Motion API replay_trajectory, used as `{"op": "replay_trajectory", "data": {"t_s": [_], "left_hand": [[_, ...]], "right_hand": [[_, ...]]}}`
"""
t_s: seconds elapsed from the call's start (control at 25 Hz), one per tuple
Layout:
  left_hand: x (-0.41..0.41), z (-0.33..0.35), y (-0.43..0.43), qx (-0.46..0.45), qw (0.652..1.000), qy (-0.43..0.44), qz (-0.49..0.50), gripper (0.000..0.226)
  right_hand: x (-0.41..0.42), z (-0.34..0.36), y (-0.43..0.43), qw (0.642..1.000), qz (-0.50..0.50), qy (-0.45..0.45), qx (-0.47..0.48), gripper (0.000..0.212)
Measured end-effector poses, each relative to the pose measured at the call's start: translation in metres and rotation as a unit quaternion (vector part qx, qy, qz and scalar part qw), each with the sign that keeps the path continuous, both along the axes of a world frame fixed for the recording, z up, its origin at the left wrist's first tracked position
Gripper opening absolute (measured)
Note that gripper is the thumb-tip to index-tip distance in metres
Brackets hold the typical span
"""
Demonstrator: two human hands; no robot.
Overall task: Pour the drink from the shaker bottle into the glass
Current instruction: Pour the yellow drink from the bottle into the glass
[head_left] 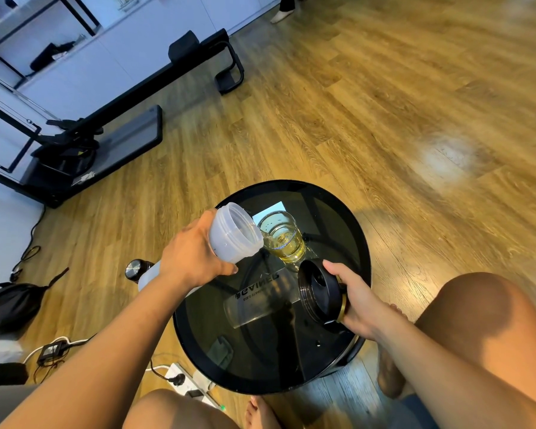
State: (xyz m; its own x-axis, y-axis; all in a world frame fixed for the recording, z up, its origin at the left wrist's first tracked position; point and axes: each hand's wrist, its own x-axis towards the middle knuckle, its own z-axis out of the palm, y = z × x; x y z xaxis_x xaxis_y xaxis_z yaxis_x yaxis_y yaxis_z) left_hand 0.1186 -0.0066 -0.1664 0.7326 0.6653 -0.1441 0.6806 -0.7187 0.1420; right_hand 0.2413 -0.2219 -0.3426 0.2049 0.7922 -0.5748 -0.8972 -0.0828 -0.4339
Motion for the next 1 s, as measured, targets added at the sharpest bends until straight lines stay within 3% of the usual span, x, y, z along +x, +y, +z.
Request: {"op": "replay_trajectory", "data": {"t_s": [1.0], "left_hand": [[0.0010,0.0019,0.0023,0.013,1.000,0.011,-0.001,0.094]], "right_hand": [[-0.0007,0.0058,-0.0006,1.000,-0.002,-0.007,-0.024,0.070]]}}
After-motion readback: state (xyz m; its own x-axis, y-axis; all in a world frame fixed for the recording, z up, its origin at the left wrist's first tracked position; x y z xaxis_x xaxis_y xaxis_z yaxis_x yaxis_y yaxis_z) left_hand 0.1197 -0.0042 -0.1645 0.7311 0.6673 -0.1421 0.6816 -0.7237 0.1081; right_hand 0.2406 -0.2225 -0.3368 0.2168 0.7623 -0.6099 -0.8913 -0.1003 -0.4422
